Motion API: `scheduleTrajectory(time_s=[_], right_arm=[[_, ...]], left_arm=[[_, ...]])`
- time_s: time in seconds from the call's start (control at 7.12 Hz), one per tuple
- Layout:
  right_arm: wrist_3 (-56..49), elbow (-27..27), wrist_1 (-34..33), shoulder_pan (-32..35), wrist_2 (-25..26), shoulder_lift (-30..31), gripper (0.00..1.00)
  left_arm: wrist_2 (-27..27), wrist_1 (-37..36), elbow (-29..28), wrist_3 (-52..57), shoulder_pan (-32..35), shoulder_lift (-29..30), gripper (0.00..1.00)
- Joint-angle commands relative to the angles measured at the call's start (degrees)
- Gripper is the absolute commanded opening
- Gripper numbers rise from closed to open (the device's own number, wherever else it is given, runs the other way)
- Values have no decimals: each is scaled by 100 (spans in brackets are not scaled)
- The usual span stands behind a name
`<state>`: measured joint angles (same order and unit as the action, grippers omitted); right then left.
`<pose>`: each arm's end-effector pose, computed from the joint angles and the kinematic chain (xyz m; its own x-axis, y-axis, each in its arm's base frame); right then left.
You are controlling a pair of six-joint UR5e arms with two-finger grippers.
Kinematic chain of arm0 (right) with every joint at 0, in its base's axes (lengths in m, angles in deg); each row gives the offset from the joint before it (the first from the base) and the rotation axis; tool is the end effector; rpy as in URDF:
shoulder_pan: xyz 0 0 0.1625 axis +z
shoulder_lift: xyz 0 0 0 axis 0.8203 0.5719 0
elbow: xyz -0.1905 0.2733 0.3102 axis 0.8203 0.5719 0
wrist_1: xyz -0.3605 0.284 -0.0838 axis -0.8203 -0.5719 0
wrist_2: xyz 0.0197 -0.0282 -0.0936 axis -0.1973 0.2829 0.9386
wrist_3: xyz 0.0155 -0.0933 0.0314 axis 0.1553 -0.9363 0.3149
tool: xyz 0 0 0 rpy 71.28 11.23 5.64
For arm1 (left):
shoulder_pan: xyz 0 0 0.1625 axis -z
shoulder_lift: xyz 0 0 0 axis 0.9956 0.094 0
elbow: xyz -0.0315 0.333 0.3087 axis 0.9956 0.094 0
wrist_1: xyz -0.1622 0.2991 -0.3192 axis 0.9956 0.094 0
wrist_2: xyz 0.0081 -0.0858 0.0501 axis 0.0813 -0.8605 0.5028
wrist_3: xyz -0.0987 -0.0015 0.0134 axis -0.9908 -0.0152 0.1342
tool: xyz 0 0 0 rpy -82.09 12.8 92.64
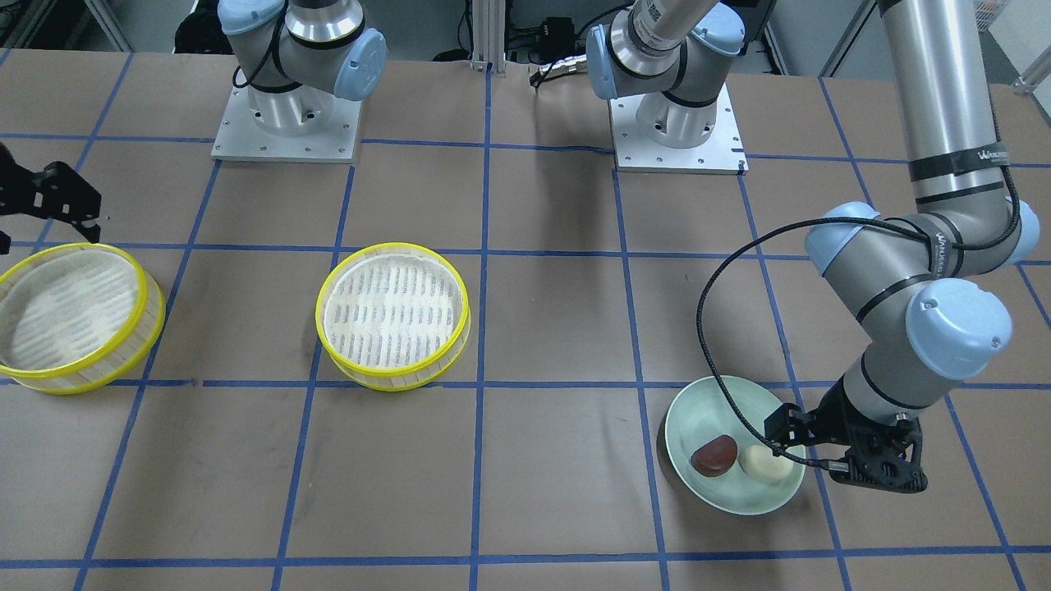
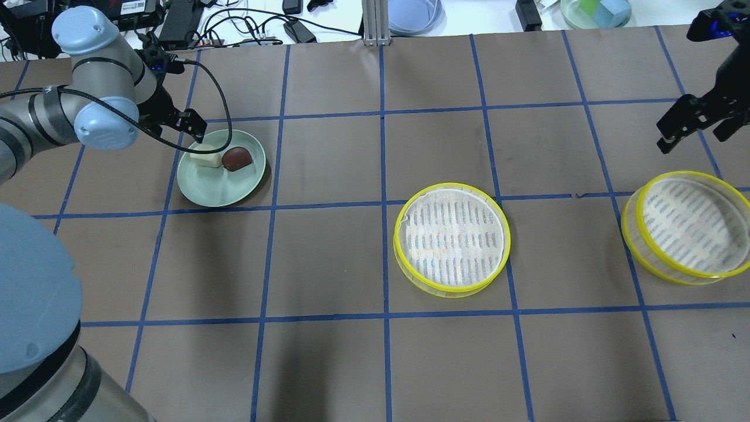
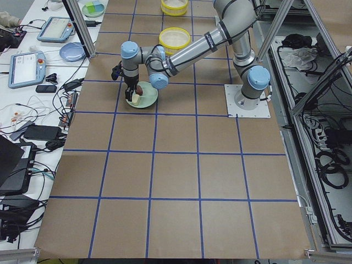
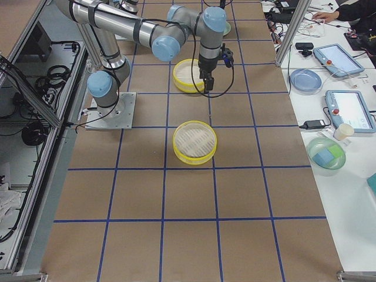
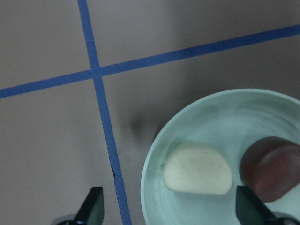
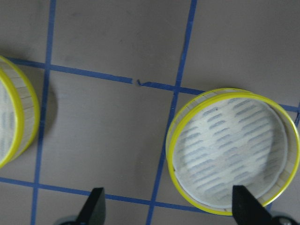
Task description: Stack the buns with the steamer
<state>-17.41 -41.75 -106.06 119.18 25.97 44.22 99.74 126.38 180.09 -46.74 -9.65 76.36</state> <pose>-0.1288 -0.5618 0.4499 -0.9785 -0.2059 0.0083 -0.2053 0.9778 0.0428 0.0584 -0.7261 0.2448 -0.9814 0.1796 -0.0681 0.1863 0.9764 -0.1093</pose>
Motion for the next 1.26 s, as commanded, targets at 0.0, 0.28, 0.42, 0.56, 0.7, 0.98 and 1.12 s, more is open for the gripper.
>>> scheduleTrajectory(time_s=[0.0,0.28,0.42,0.56,0.7,0.98,1.12], right_arm=[[-1367,-29,-769,-848,14,-742,95],[-2880,-47,-1911,-1264,-4,-1515,95],[-3006,-56,-1967,-1526,-21,-1763,93],[-3008,-64,-2151,-1660,57,-2009,89],[-2999,-204,-2483,-1748,84,-2124,85],[-2659,-521,-2601,-1924,67,-2134,72],[-2604,-521,-2601,-1925,49,-2143,68]], left_arm=[[-177,-95,-16,-290,-34,249,99],[-204,-86,10,-415,-25,276,99],[-204,-52,37,-511,-16,276,99],[-204,-42,54,-512,-7,276,99],[-274,-16,63,-521,-7,284,99],[-635,-7,81,-573,-7,284,100],[-652,28,142,-643,1,285,100]])
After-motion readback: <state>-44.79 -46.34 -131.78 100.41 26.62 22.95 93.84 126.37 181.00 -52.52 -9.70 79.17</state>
